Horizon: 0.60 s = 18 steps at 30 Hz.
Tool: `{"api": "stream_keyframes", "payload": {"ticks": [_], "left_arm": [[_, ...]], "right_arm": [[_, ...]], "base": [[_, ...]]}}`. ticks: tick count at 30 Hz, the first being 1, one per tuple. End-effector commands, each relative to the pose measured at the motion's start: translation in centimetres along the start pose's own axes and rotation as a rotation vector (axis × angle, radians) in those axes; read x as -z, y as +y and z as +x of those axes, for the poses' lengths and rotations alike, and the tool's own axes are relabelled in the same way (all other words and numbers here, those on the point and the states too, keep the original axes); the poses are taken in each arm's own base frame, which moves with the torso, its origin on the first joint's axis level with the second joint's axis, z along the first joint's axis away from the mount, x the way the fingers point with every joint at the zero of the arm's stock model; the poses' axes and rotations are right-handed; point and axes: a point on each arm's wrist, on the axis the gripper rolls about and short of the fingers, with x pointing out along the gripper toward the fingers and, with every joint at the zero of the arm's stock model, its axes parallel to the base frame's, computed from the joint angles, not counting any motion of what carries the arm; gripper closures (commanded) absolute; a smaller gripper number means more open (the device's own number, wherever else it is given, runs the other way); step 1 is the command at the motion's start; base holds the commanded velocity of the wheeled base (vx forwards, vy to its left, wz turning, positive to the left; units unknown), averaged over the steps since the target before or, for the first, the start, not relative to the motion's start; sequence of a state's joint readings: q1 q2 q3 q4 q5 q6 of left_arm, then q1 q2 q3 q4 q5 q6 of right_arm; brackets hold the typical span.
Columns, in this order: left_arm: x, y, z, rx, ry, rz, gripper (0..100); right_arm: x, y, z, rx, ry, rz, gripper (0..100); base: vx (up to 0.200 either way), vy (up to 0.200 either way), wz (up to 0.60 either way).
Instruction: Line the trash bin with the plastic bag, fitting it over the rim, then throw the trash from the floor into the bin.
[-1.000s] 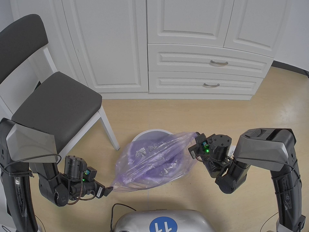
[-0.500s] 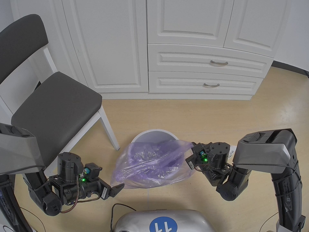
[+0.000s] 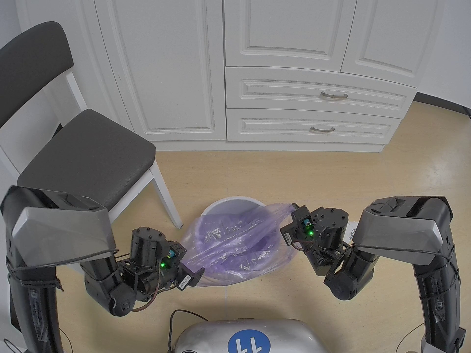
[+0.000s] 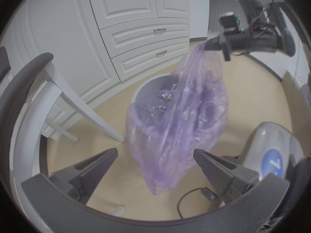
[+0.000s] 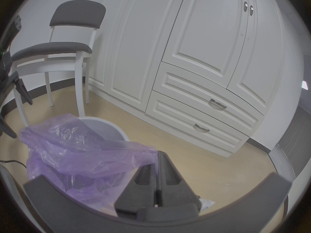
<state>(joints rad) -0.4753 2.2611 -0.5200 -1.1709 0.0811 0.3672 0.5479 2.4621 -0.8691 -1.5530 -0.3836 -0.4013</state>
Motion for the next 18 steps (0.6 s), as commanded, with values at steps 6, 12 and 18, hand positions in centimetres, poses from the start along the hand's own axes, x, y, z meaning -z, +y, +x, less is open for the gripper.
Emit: {"api": "stream_keyframes", "payload": {"ticks": [6,12,18], "left_arm": [[1.4,-0.4,4.1,-0.049,0.059,0.04,0],[1.8,-0.7,4.7,-0.047,0.069,0.044,0],[0.7,-0.6,4.2,-0.068,0.0,0.04,100]], "right_arm": [[-0.2,0.0,0.1,0.009,-0.018,0.009,100],[-0.2,0.0,0.2,0.012,-0.02,0.01,100],[-0.2,-0.1,0.2,0.015,-0.019,0.01,100]], "base": [[0.0,0.0,0.0],[0.0,0.0,0.0],[0.0,0.0,0.0]]}}
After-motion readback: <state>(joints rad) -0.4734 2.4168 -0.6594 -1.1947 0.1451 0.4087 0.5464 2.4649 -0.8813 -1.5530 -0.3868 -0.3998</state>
